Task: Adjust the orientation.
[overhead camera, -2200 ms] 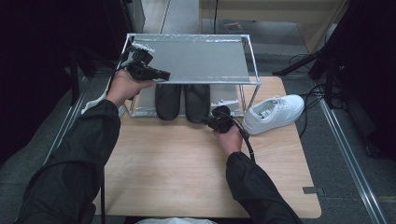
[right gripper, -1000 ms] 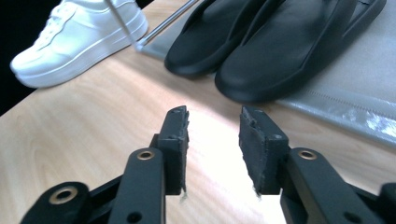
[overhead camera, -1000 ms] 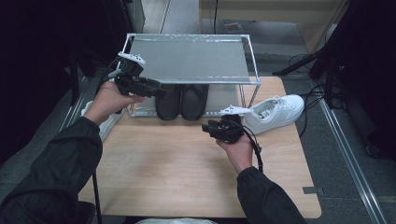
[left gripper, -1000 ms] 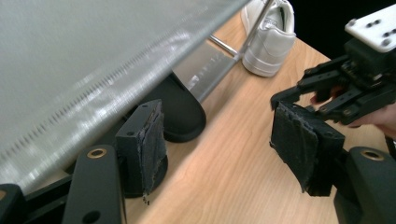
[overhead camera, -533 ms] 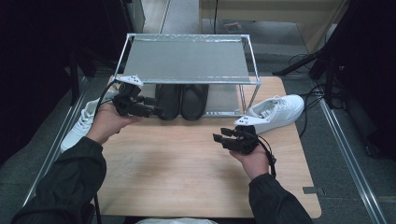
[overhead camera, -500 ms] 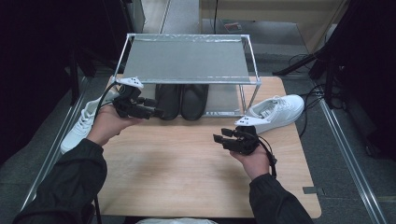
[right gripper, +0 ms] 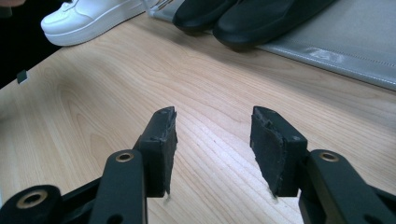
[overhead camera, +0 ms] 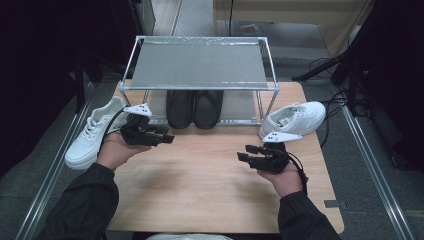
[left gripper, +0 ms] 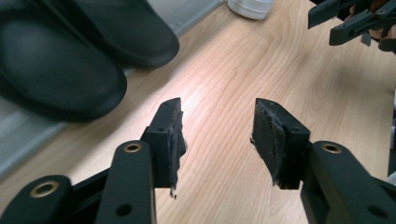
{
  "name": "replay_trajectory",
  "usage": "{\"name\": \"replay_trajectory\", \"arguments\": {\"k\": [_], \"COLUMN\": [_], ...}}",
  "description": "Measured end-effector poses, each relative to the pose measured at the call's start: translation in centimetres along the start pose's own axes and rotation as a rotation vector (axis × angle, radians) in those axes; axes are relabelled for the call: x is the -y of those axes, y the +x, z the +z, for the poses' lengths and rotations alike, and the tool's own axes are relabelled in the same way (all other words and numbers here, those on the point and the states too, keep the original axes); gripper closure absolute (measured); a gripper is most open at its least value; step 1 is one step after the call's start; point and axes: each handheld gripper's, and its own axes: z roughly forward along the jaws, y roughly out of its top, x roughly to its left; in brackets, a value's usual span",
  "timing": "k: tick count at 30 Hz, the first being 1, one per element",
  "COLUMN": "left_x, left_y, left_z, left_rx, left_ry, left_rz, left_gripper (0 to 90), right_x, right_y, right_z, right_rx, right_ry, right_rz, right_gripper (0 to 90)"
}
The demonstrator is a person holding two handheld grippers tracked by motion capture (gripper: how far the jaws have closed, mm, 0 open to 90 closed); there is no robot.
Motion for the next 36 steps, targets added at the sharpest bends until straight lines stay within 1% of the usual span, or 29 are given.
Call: {"name": "replay_trajectory", "arguments": {"k": [1, 2, 3, 4, 6, 7, 9, 10, 12, 14, 18, 20, 22, 23, 25, 27, 28, 30, 31, 33, 34, 35, 36], "left_x": [0.4, 0.6, 0.9, 1.2, 1.6, 1.8, 2.1, 2.3, 2.7, 3.1, 3.9, 4.3, 4.8, 5.1, 5.5, 5.9, 6.0, 6.3, 6.4, 6.7, 6.9, 7.0, 7.2], "left_y": [0.1, 0.3, 0.4, 0.7, 1.0, 1.1, 1.2, 1.1, 1.2, 1.6, 2.4, 2.7, 3.2, 3.5, 4.0, 4.5, 4.7, 4.8, 4.9, 5.2, 5.4, 5.6, 5.9], "left_z": [-0.2, -0.3, -0.5, -0.7, -1.1, -1.2, -1.6, -1.9, -2.3, -2.8, -3.7, -3.9, -4.1, -4.2, -4.7, -5.1, -5.3, -5.6, -5.8, -6.1, -6.4, -6.6, -6.8], "left_rx": [-0.014, -0.022, -0.022, -0.023, -0.028, -0.039, -0.039, -0.03, -0.046, -0.053, -0.071, -0.082, -0.087, -0.09, -0.102, -0.111, -0.121, -0.133, -0.14, -0.143, -0.152, -0.153, -0.164], "left_ry": [0.0, -0.003, -0.008, -0.016, -0.024, -0.025, -0.025, -0.025, -0.016, -0.015, -0.021, -0.013, -0.001, -0.004, -0.014, -0.031, -0.025, -0.013, -0.015, -0.021, -0.034, -0.036, -0.042], "left_rz": [-0.001, -0.003, -0.013, -0.031, -0.04, -0.043, -0.039, -0.03, -0.027, -0.044, -0.071, -0.062, -0.073, -0.079, -0.09, -0.114, -0.122, -0.121, -0.122, -0.134, -0.139, -0.14, -0.148], "left_gripper": [57.9, 60.5, 62.1, 63.1, 66.1, 66.1, 66.1, 66.0, 65.5, 65.4, 64.8, 66.7, 67.5, 67.6, 68.0, 68.0, 67.9, 66.3, 65.6, 65.2, 64.8, 64.0, 63.4], "right_x": [-0.1, -0.2, -0.3, -0.4, -0.7, -0.8, -0.9, -0.9, -1.0, -1.1, -1.4, -1.5, -1.6, -1.6, -1.6, -1.6, -1.6, -1.6, -1.6, -1.7, -1.7, -1.7, -1.7], "right_y": [0.0, 0.0, 0.0, 0.0, 0.1, 0.2, 0.1, 0.1, 0.0, -0.2, -0.4, -0.4, -0.4, -0.3, -0.1, 0.1, 0.1, 0.2, 0.2, 0.2, 0.2, 0.2, 0.2], "right_z": [0.0, 0.0, 0.0, 0.0, 0.0, 0.0, 0.2, 0.3, 0.5, 0.6, 0.8, 0.9, 1.1, 1.1, 1.0, 1.1, 1.2, 1.3, 1.5, 1.7, 1.7, 1.8, 1.8], "right_rx": [-0.004, -0.007, -0.007, -0.009, -0.008, -0.01, -0.014, -0.014, -0.014, -0.009, -0.023, -0.028, -0.027, -0.028, -0.027, -0.03, -0.031, -0.031, -0.035, -0.039, -0.038, -0.037, -0.036], "right_ry": [-0.002, -0.009, -0.012, -0.012, -0.015, -0.02, -0.014, -0.01, 0.001, 0.009, -0.005, -0.007, -0.004, -0.004, -0.009, -0.013, -0.008, -0.001, -0.001, 0.005, 0.008, 0.012, 0.014], "right_rz": [0.003, 0.004, 0.003, -0.001, -0.016, -0.019, -0.016, -0.016, -0.015, -0.015, 0.001, 0.007, -0.004, -0.001, -0.015, -0.026, -0.03, -0.032, -0.034, -0.036, -0.034, -0.034, -0.034], "right_gripper": [52.3, 52.2, 52.2, 52.2, 52.2, 52.2, 52.0, 51.9, 51.8, 51.9, 52.6, 52.7, 52.7, 52.7, 52.4, 52.2, 52.0, 51.5, 51.2, 51.0, 50.9, 50.9, 50.9]}}
